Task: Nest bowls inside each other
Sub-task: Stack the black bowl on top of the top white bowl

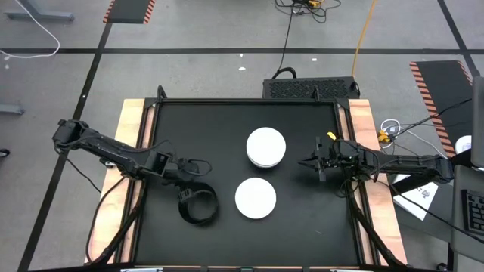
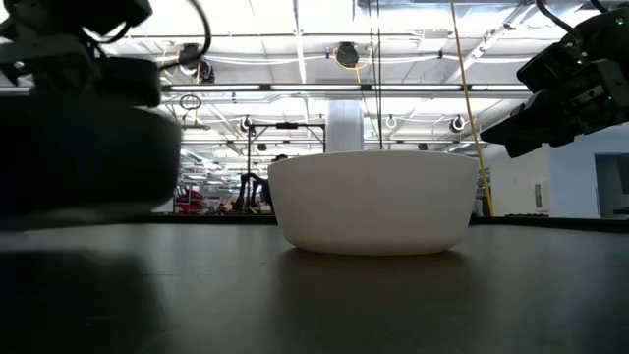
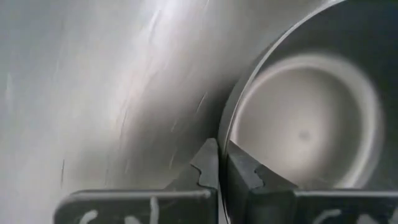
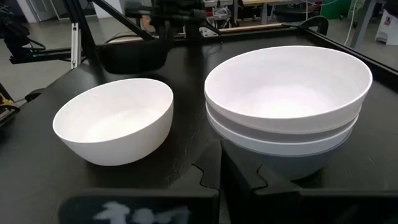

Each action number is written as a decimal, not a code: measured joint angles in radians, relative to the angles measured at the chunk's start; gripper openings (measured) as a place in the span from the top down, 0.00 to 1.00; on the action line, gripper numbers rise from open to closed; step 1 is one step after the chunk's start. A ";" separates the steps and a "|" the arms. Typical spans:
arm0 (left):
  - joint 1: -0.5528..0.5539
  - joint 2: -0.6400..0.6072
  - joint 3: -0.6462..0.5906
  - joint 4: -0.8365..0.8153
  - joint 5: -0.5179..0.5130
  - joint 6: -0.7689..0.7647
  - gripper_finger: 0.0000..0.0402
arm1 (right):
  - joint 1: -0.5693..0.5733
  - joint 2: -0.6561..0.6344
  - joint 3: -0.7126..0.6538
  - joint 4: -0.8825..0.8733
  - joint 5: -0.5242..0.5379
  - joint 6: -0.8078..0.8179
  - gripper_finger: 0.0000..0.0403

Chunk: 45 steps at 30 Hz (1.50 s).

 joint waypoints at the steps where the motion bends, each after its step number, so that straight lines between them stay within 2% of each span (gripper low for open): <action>1: -0.003 -0.005 0.000 0.040 -0.009 0.042 0.98 | 0.000 0.000 0.000 0.000 0.000 0.000 1.00; 6: -0.024 -0.045 0.000 0.227 -0.070 0.261 0.99 | 0.000 0.000 0.000 0.000 0.000 0.002 1.00; 13: -0.023 -0.147 -0.009 0.257 -0.233 0.449 0.99 | 0.000 0.003 0.000 0.000 0.000 0.002 1.00; 17: -0.014 -0.212 -0.053 0.319 -0.314 0.494 0.98 | 0.000 0.006 0.000 0.000 0.000 0.003 1.00; 25: 0.025 -0.347 -0.212 0.480 -0.340 0.527 0.98 | 0.000 0.016 0.000 0.000 0.000 0.002 1.00; 30: 0.047 -0.409 -0.336 0.673 -0.296 0.530 0.98 | 0.000 0.019 0.000 0.000 0.000 0.000 1.00; 37: 0.047 -0.423 -0.487 0.960 -0.285 0.572 0.99 | 0.000 0.019 0.000 0.000 0.000 0.001 1.00; 41: 0.047 -0.422 -0.545 1.051 -0.283 0.584 0.99 | 0.000 0.019 0.000 0.000 0.000 0.002 1.00; 45: 0.047 -0.421 -0.547 1.074 -0.285 0.602 0.99 | 0.000 0.019 0.000 0.000 0.000 0.001 1.00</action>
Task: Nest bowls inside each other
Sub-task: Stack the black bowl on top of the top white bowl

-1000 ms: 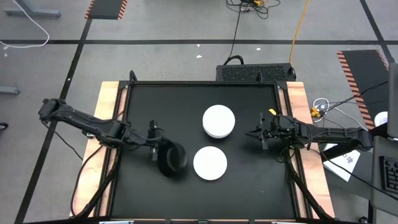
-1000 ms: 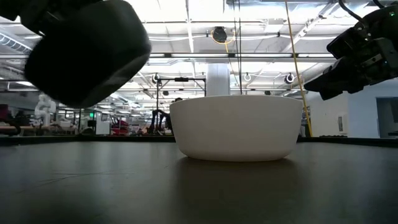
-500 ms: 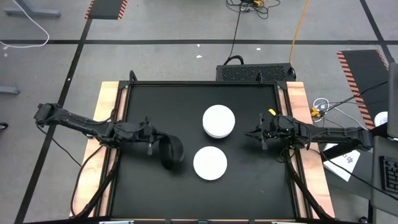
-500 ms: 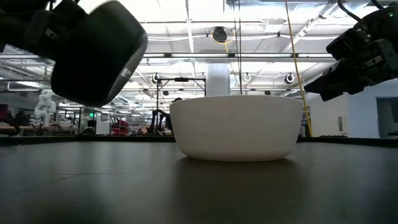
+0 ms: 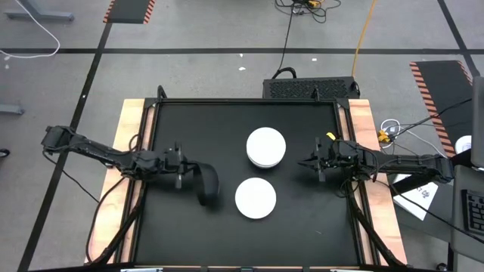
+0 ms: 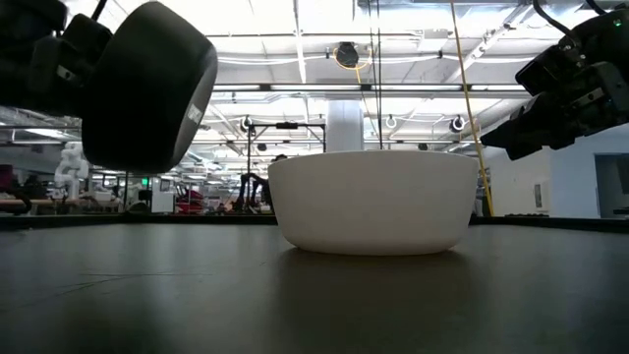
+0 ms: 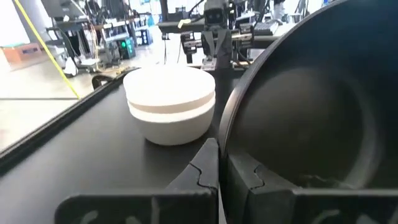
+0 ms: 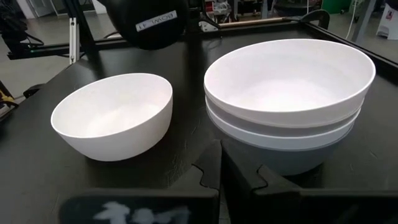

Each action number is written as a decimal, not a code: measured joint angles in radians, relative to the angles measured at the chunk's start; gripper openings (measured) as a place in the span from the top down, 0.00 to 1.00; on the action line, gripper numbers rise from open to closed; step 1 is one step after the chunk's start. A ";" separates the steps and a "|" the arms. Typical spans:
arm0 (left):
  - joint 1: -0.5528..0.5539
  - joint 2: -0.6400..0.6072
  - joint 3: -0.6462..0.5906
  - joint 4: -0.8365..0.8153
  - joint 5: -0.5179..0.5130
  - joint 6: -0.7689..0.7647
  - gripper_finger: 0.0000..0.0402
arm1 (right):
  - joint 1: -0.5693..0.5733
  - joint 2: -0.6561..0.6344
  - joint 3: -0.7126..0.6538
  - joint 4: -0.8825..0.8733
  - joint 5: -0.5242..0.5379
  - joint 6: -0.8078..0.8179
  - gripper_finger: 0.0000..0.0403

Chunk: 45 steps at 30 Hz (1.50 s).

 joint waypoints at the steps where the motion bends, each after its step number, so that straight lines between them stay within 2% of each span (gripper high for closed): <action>1: 0.000 0.000 0.000 0.011 0.000 0.009 0.99 | 0.000 0.000 0.000 0.000 0.000 0.000 1.00; 8: 0.014 0.000 0.000 0.156 0.009 0.061 0.99 | 0.000 0.000 0.000 0.000 0.000 -0.001 1.00; 11: 0.055 0.000 0.020 0.171 0.066 0.078 0.99 | 0.000 0.000 0.000 0.000 0.000 -0.001 1.00; 17: 0.194 0.025 0.146 0.046 0.182 0.081 0.99 | 0.000 0.000 0.000 0.002 0.000 -0.005 1.00; 21: 0.315 0.086 0.282 -0.080 0.290 0.074 0.99 | 0.000 0.000 0.000 0.005 0.000 -0.012 1.00; 27: 0.484 0.269 0.509 -0.201 0.497 0.070 0.99 | 0.000 0.000 0.000 0.006 0.000 -0.017 1.00; 36: 0.657 0.673 0.898 -0.370 0.814 0.047 0.99 | 0.000 0.000 0.000 0.007 0.000 -0.017 1.00; 39: 0.674 0.806 1.045 -0.496 0.862 0.052 0.99 | 0.000 0.000 0.000 0.008 0.000 -0.017 1.00; 45: 0.664 1.020 1.342 -0.790 0.867 0.146 0.99 | 0.000 0.000 0.000 0.008 0.000 -0.015 1.00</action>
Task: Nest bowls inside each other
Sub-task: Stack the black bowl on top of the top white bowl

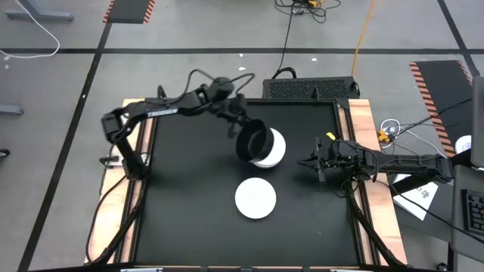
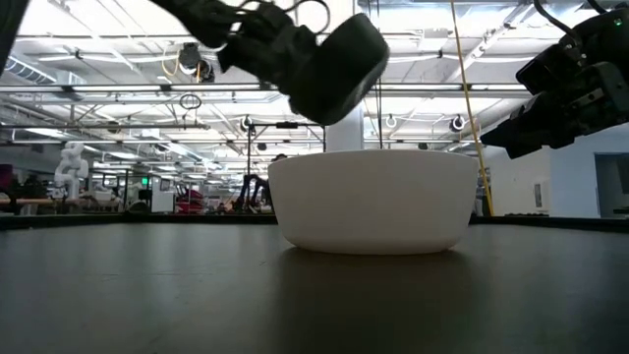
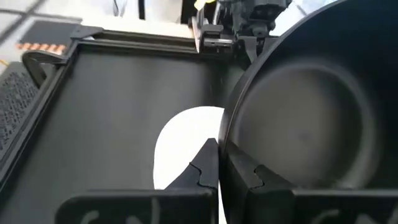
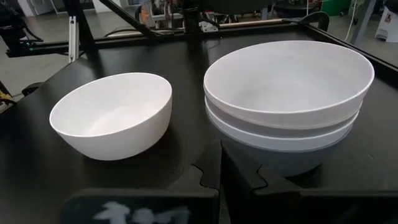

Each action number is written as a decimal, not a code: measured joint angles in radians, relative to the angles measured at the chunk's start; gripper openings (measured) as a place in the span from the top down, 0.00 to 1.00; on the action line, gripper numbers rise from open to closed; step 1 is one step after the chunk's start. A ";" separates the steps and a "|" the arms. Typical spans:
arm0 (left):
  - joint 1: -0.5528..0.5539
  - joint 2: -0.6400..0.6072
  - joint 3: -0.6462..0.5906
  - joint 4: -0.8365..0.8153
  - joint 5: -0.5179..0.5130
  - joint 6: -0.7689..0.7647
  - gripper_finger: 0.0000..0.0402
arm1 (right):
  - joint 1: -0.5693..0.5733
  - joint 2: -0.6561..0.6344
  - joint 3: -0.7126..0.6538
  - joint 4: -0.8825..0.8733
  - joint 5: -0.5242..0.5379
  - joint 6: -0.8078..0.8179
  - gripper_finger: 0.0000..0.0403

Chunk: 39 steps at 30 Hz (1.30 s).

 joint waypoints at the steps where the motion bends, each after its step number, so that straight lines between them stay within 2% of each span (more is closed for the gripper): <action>1: 0.000 0.027 0.050 -0.047 0.001 0.013 0.99 | 0.000 0.000 0.000 0.000 0.000 0.003 1.00; 9: 0.001 0.198 0.396 -0.424 -0.037 0.080 0.99 | 0.000 0.000 0.000 0.001 0.000 0.009 1.00; 16: -0.006 0.323 0.551 -0.554 -0.070 0.094 0.99 | 0.000 0.000 0.000 0.007 0.000 0.009 1.00; 25: -0.008 0.409 0.604 -0.630 -0.123 0.110 0.99 | 0.000 0.000 0.000 0.008 0.000 0.009 1.00; 39: -0.043 0.409 0.604 -0.694 -0.250 0.156 0.99 | 0.000 0.000 0.000 0.045 0.000 0.009 1.00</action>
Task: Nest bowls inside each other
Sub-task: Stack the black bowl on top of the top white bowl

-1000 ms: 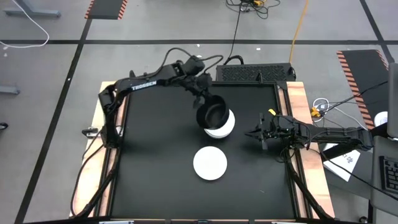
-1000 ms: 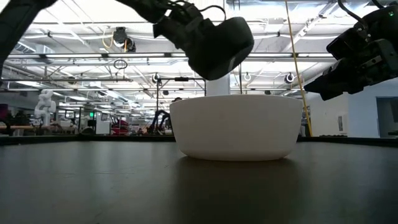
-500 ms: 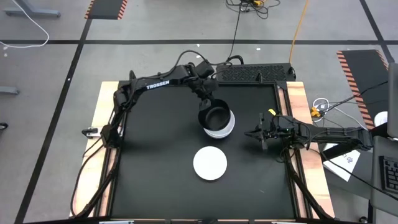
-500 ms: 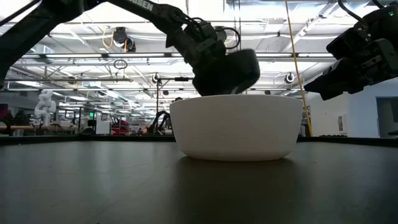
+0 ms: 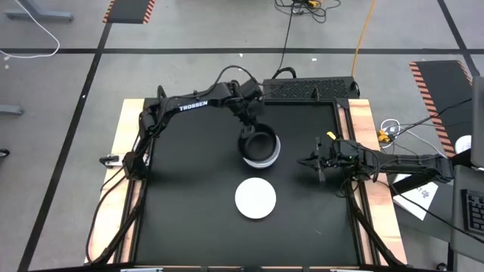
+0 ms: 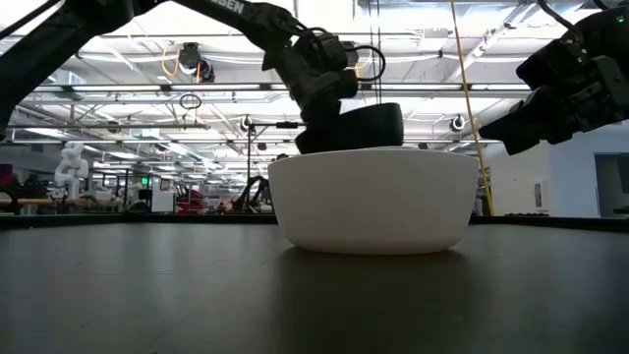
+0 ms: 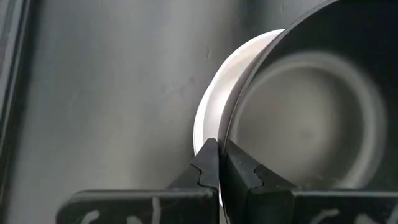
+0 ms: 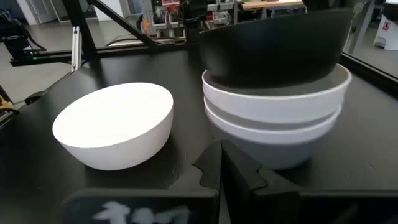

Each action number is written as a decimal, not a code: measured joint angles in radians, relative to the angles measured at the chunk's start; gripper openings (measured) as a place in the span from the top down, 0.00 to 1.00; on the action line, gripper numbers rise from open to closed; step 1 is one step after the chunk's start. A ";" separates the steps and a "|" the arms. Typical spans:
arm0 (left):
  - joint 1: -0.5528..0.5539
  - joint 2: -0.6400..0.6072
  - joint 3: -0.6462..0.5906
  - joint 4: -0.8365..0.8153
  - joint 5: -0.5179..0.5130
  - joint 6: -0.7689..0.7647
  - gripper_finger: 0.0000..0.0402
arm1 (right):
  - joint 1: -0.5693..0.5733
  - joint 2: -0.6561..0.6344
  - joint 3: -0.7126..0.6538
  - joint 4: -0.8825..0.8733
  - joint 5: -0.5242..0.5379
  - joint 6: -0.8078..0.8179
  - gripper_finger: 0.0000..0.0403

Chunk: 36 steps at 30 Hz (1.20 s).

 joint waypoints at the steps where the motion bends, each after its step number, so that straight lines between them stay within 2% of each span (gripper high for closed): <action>1: -0.002 0.000 0.000 -0.010 -0.004 0.000 0.99 | 0.000 0.000 0.000 0.000 0.000 0.000 1.00; 11: -0.005 0.007 -0.015 -0.146 -0.073 -0.013 0.99 | 0.000 0.000 0.000 0.001 0.000 0.008 1.00; 15: -0.022 0.020 -0.015 -0.195 -0.134 -0.031 0.99 | 0.000 0.000 0.000 0.000 0.000 0.008 1.00; 27: -0.070 0.030 -0.014 -0.208 -0.143 -0.046 0.99 | 0.000 0.000 0.000 -0.007 0.000 0.008 1.00; 36: -0.103 0.031 0.004 -0.200 -0.194 -0.022 0.82 | 0.000 0.000 0.000 -0.008 0.000 0.008 1.00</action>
